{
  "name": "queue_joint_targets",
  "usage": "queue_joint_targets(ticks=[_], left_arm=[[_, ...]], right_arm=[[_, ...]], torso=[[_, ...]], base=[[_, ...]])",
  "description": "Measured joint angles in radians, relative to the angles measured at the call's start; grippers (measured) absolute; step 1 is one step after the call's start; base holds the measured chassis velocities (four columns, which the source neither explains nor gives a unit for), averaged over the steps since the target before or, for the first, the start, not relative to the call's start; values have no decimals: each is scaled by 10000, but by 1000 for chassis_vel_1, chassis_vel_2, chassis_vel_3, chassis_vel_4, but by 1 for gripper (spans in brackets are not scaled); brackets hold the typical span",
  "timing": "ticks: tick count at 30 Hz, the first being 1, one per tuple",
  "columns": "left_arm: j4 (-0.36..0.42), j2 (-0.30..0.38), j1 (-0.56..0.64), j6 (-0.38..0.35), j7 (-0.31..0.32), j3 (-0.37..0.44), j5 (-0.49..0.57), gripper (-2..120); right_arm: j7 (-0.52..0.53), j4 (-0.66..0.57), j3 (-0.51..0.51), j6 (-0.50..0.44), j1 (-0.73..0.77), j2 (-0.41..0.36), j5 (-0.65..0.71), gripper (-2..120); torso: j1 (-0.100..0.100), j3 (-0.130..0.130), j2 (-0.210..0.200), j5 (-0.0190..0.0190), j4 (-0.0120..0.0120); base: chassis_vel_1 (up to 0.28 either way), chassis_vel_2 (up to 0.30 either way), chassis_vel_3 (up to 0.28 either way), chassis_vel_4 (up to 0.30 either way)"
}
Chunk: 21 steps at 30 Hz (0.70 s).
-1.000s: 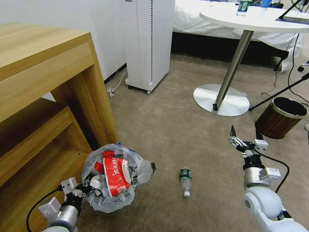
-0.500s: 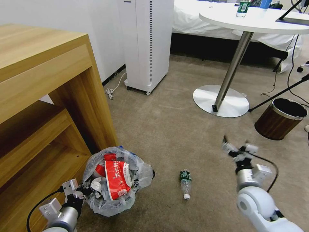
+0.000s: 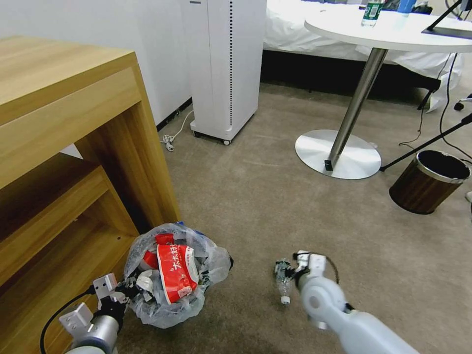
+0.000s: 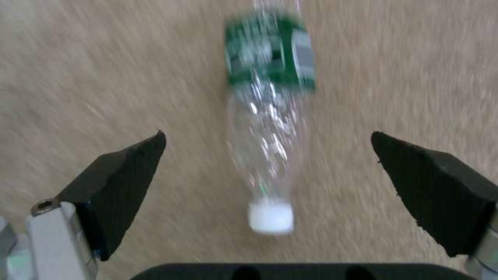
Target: Pick up the trash bin and place the garbage on the floor into it.
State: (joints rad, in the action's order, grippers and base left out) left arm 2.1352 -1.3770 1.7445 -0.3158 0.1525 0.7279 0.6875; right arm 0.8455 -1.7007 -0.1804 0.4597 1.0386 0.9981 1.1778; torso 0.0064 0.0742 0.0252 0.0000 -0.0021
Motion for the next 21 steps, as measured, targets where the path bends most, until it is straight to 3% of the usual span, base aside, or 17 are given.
queue_joint_targets(ticks=[14, 21], left_arm=[[-119, -264, -62, 109, -4, -30, -165, 0], [-158, -307, -87, 143, -1, -25, -191, 0]], right_arm=[[-928, 1342, -636, -324, -281, 174, -662, 100], [-1352, 2205, -1089, -668, -606, 697, -1213, 99]], torso=[[0, -1, 0, 0, -1], [0, 0, 0, 1, -1]], base=[[0, 0, 0, 0], [0, 0, 0, 0]])
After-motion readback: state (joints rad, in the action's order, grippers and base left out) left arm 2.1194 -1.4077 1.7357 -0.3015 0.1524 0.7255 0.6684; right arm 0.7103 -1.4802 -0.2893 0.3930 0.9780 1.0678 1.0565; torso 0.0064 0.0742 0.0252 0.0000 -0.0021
